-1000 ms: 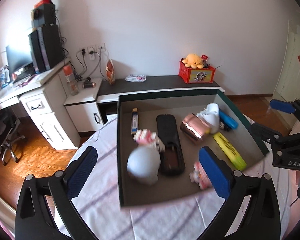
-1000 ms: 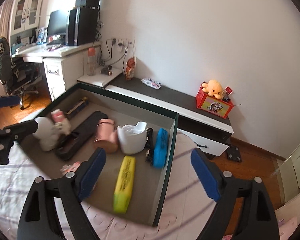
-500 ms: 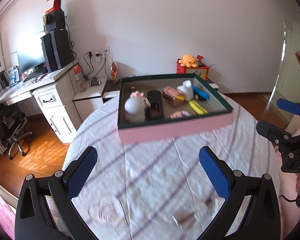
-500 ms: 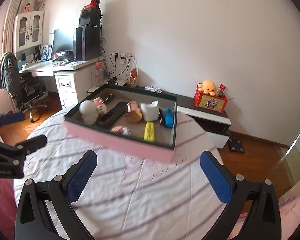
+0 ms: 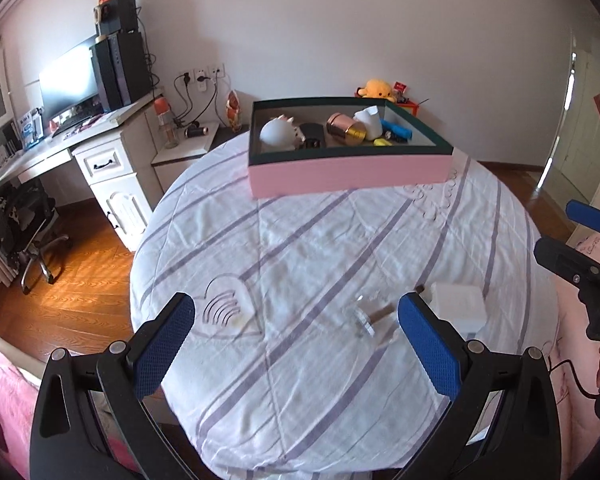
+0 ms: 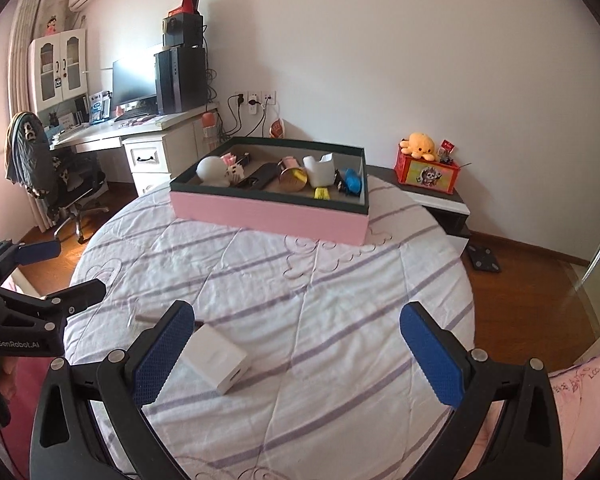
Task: Organize rigid objects
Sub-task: 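Withdraw both tools from the box back over the bed, then grasp the white charger block with the right tool while the left tool grasps the glass bottle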
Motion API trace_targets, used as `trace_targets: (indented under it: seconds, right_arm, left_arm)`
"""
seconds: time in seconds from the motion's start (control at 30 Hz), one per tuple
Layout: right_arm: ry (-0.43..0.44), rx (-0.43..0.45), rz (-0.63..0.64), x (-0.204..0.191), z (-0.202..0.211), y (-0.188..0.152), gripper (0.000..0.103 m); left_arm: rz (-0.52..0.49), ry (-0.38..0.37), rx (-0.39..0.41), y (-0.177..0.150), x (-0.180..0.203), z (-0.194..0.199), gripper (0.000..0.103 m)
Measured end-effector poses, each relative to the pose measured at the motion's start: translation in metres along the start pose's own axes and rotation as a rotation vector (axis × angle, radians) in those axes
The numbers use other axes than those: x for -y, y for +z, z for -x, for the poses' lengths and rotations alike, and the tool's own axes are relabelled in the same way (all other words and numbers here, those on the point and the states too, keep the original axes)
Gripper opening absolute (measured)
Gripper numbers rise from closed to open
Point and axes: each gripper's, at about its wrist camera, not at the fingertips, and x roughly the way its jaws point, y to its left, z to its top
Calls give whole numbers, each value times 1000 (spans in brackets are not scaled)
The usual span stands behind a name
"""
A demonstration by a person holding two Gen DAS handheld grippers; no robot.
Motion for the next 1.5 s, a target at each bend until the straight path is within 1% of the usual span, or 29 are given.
trace_targets:
  seconds: [0.17, 0.3, 0.53, 0.6, 0.67, 0.73, 0.77, 0.87, 0.97, 1.27, 1.4, 1.5]
  right_arm:
    - [31, -59, 9, -14, -14, -22, 103]
    - [48, -102, 27, -28, -34, -32, 103]
    - [106, -153, 53, -45, -62, -38, 103]
    - [118, -161, 76, -48, -69, -37, 101]
    - [125, -173, 89, -49, -75, -37, 92]
    - [146, -184, 89, -47, -80, -37, 65]
    - [149, -184, 85, -45, -82, -37, 65]
    - [156, -175, 84, -39, -83, -36, 64]
    - [138, -170, 71, -29, -88, -33, 64]
    - [72, -175, -11, 20, -114, -11, 64]
    - [129, -160, -87, 38, -116, -11, 64]
    - [113, -161, -60, 33, -117, -11, 64]
  left_arm:
    - [39, 25, -32, -14, -15, -1, 103]
    - [53, 22, -36, -19, -21, 0, 103]
    - [36, 14, -43, -20, -18, -2, 103]
    - [29, 10, -48, -21, -16, -4, 103]
    - [23, 6, -49, -20, -15, -5, 103]
    - [19, 1, -51, -19, -13, -7, 103]
    - [15, -2, -53, -19, -11, -8, 103]
    - [-1, -13, -56, -16, -4, -13, 103]
    - [-10, -21, -60, -14, 3, -19, 103]
    - [-48, -44, -97, -11, 26, -43, 103]
    - [-78, -47, -114, -12, 39, -57, 103]
    - [-93, -54, -127, -13, 49, -69, 103]
